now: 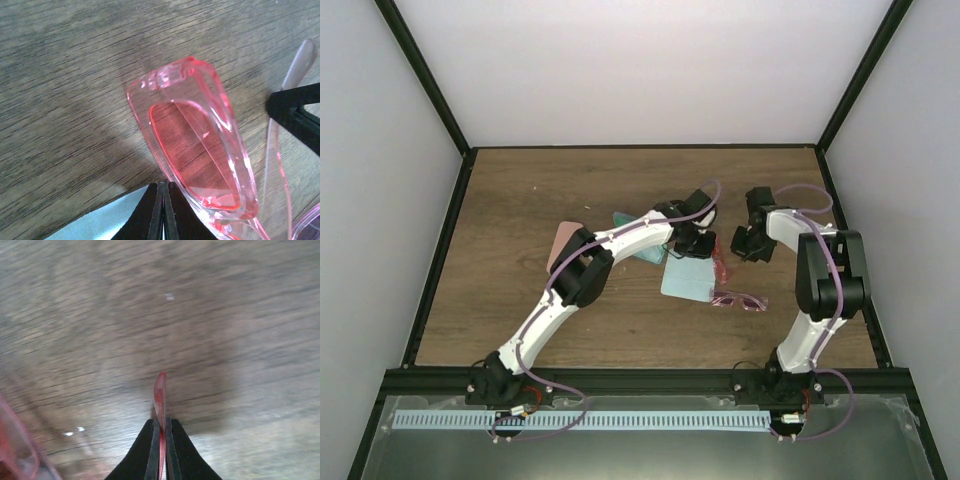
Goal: Organize the sunglasses
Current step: Fold the sunglasses at the center of the board.
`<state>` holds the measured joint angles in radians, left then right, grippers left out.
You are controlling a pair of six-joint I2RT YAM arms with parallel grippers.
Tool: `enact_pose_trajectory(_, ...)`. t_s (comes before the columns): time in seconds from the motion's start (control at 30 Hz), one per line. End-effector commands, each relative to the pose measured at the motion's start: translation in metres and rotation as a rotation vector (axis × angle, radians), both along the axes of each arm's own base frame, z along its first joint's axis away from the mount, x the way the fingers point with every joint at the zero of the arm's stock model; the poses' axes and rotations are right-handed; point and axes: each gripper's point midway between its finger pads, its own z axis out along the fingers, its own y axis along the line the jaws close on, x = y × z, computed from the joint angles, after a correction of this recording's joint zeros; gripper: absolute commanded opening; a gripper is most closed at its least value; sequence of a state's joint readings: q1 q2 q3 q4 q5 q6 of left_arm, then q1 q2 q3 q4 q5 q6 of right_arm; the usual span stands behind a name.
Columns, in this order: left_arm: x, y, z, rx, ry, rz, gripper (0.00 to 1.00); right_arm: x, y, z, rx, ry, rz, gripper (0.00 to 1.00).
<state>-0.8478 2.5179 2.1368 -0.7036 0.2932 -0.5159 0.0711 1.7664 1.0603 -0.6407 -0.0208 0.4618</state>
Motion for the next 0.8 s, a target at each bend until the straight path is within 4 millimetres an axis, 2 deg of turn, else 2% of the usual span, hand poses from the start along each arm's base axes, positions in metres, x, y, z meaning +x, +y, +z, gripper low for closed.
enact_pose_trajectory(0.0,-0.004,0.016,-0.039,0.089,0.048,0.011,0.04,0.014,0.030,0.002,0.082,-0.028,0.106,0.02)
enact_pose_trajectory(0.2,-0.007,0.019,-0.040,0.098,0.056,0.006,0.04,0.029,0.060,0.012,0.159,-0.073,0.192,0.03)
enact_pose_trajectory(0.33,-0.009,0.022,-0.042,0.107,0.058,0.005,0.04,0.035,0.075,0.015,0.178,-0.078,0.226,0.08)
enact_pose_trajectory(0.4,-0.011,0.024,-0.044,0.116,0.059,0.002,0.04,0.036,0.075,0.019,0.169,-0.081,0.221,0.15)
enact_pose_trajectory(0.53,-0.013,0.027,-0.045,0.121,0.060,0.003,0.04,0.036,0.073,0.039,0.160,-0.124,0.207,0.28)
enact_pose_trajectory(0.67,-0.013,0.028,-0.045,0.121,0.061,0.004,0.04,0.033,0.064,0.060,0.124,-0.171,0.177,0.31)
enact_pose_trajectory(0.77,-0.013,0.027,-0.045,0.119,0.061,0.003,0.04,0.027,0.058,0.061,0.104,-0.164,0.153,0.31)
